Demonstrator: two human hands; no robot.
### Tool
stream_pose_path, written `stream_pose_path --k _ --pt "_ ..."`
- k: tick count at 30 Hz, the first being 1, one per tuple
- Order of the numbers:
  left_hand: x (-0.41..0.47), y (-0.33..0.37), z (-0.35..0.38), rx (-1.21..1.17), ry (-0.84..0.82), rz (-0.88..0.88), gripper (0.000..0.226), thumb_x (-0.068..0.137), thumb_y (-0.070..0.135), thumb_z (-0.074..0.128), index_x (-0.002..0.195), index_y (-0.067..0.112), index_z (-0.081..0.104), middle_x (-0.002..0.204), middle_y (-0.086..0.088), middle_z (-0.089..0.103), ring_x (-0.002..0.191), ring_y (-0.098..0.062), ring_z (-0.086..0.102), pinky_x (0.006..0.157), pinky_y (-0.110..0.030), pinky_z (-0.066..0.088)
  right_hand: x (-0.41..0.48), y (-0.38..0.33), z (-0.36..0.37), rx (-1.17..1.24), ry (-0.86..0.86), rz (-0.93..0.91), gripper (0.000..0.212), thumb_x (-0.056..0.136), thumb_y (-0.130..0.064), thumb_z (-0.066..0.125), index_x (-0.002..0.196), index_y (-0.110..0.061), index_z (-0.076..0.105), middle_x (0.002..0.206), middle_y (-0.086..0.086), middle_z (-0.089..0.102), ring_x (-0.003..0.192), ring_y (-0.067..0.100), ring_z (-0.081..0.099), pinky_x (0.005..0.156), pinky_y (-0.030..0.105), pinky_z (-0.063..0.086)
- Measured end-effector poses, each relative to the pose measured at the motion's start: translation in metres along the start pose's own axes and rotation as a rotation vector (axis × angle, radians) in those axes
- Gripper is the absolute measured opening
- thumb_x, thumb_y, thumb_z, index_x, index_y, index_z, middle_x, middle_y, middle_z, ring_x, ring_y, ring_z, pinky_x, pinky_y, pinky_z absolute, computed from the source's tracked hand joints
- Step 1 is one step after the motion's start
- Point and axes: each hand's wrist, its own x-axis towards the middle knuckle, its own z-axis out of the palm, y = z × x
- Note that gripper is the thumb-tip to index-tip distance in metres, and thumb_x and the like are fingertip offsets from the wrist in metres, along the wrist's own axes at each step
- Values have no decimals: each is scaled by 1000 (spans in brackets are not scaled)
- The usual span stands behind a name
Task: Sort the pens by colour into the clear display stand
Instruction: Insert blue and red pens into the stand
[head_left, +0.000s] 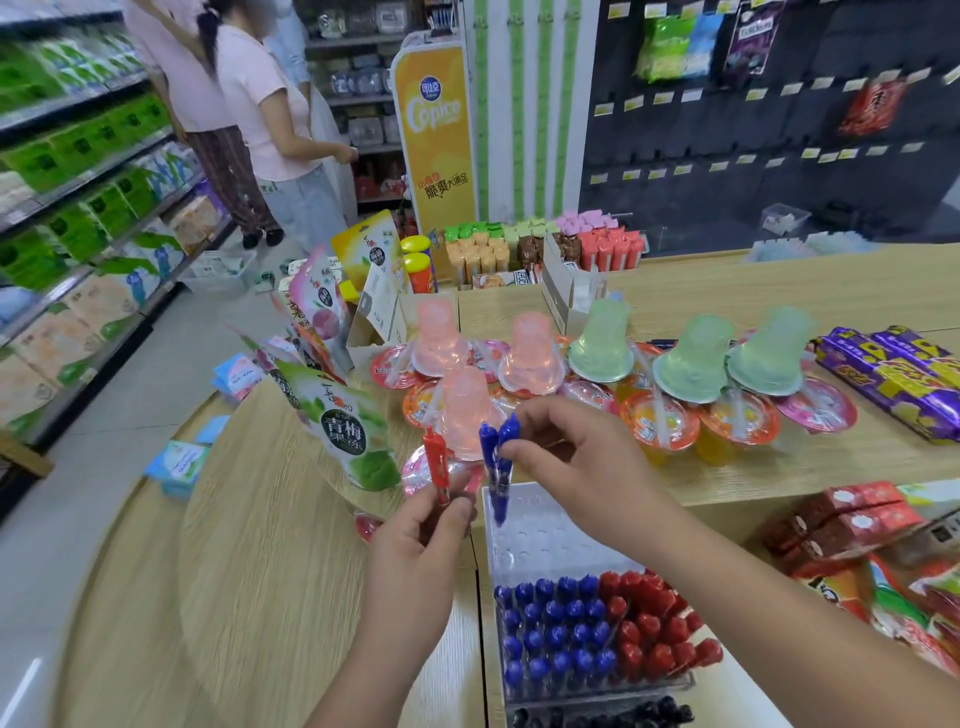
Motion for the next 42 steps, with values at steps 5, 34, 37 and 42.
stream_pose_path --k 5,34,37,42 --pt "2 0 0 -3 -8 4 37 96 11 56 97 43 74 90 9 76 88 -10 69 81 -26 53 1 6 3 -126 6 -70 10 85 -16 73 85 -25 67 79 -13 63 76 10 60 69 22 50" --pt "-19 19 33 241 -302 130 12 92 26 64 90 36 69 81 4 67 75 -8 61 78 -39 53 -45 -26 -35 79 -41 -23 23 89 -13 68 85 -35 71 80 -10 70 74 8 66 68 22 53" --pt "-16 12 49 406 -339 181 22 90 38 64 112 43 65 106 27 65 103 10 57 95 -24 48 -54 -9 -65 44 100 35 19 93 -16 65 89 -34 69 79 -5 69 74 18 65 73 46 56" --pt "-14 0 64 887 -594 368 49 98 53 41 145 38 37 154 25 26 143 7 15 114 -11 13 -72 21 -116 -129 255 63 18 91 -23 64 94 -41 65 83 -11 68 74 15 65 70 36 51"
